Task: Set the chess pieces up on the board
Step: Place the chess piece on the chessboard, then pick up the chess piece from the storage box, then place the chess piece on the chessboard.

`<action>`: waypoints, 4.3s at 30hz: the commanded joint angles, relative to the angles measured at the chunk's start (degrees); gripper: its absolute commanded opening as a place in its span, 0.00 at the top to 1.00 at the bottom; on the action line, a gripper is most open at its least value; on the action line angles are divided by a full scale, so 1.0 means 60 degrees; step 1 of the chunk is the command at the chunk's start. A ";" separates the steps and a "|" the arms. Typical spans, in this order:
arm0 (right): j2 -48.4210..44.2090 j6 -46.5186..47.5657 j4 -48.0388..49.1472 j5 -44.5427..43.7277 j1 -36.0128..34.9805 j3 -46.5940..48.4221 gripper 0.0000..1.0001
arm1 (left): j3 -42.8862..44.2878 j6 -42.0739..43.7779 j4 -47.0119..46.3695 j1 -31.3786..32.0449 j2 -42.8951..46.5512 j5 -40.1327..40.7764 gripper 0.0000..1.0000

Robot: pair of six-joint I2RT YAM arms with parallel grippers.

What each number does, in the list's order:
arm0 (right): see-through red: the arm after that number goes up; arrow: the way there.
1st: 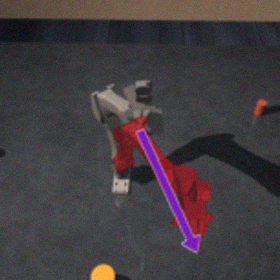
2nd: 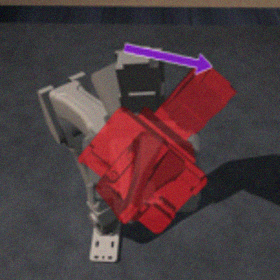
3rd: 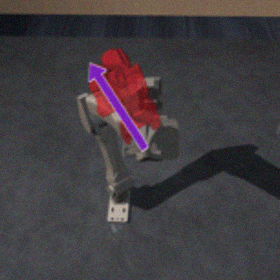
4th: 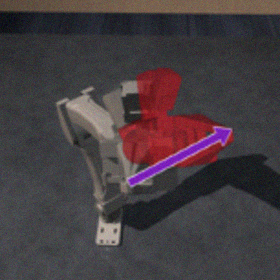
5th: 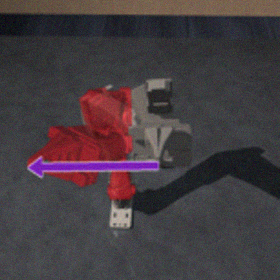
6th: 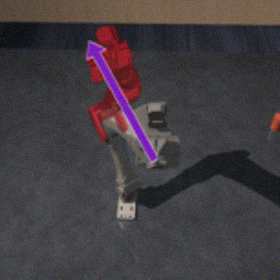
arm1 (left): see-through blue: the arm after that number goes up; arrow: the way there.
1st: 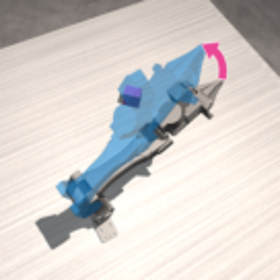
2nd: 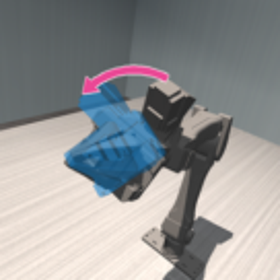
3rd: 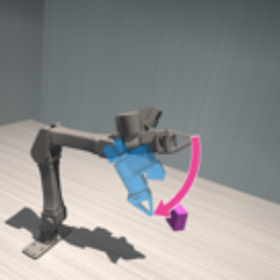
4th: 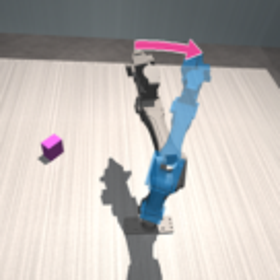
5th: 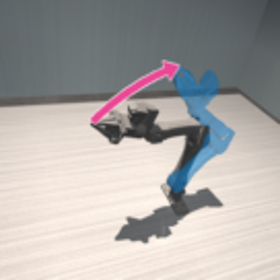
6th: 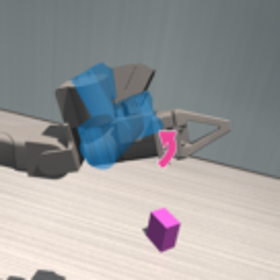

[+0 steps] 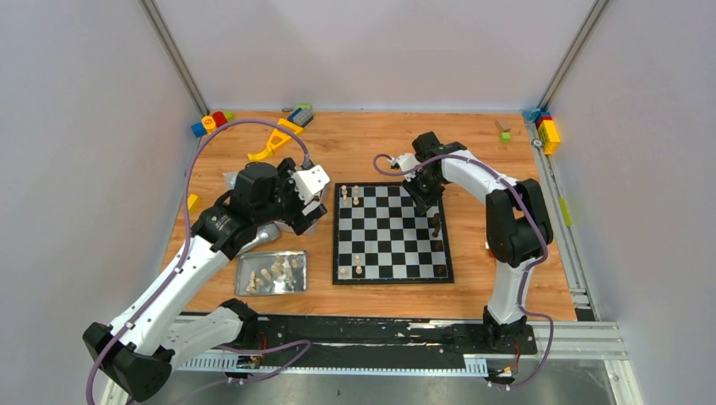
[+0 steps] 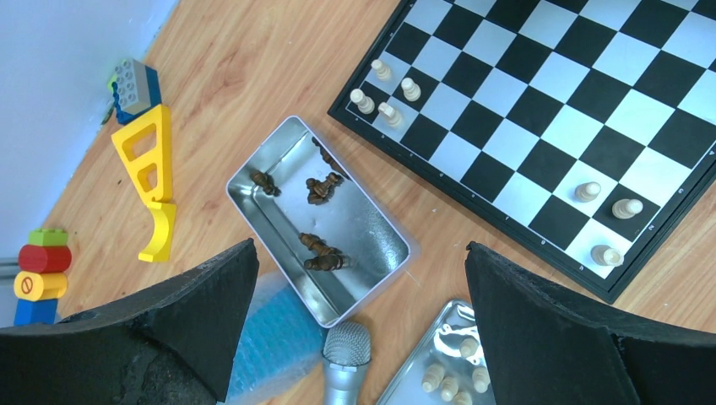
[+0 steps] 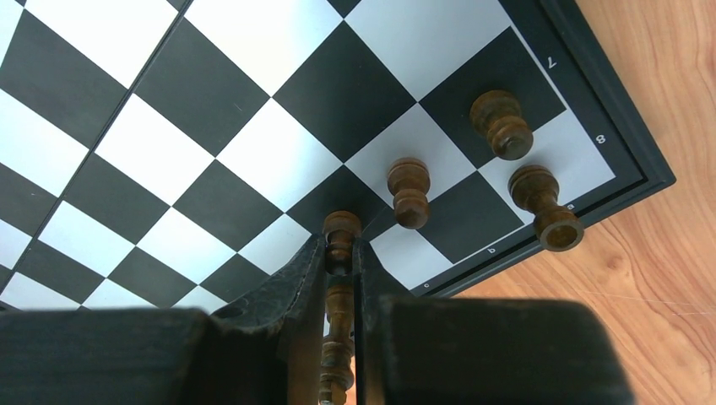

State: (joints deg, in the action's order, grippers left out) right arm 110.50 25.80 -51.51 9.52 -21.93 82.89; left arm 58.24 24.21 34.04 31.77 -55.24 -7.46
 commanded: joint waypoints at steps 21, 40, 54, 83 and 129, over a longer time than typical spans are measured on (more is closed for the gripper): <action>-0.2034 -0.0383 -0.0123 0.1053 0.0037 0.1383 0.45 | 0.1278 0.0500 0.0499 -0.2280 -0.3512 0.0134 0.08; -0.2855 -0.0331 -0.0063 0.1083 0.0030 0.0478 0.47 | 0.2459 -0.0112 0.1342 -0.2335 -0.7204 0.1071 0.31; -0.2897 -0.0258 -0.0066 0.0994 0.0033 0.0181 0.48 | 0.2631 -0.0300 0.1396 -0.2452 -0.8059 0.0803 0.50; -0.2833 -0.0316 0.0001 0.0988 0.0034 -0.0045 0.50 | 0.3533 -0.0445 0.2309 -0.2483 -0.7904 0.0274 0.94; -0.7888 -0.1207 0.1482 0.3531 0.6871 -0.4480 0.51 | 1.1951 -0.1179 0.5772 0.4798 -1.2838 -0.0638 0.99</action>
State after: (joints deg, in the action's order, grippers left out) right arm 65.08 18.48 -45.69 27.53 17.52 57.30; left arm 126.10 17.23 66.48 59.13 -131.33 -10.09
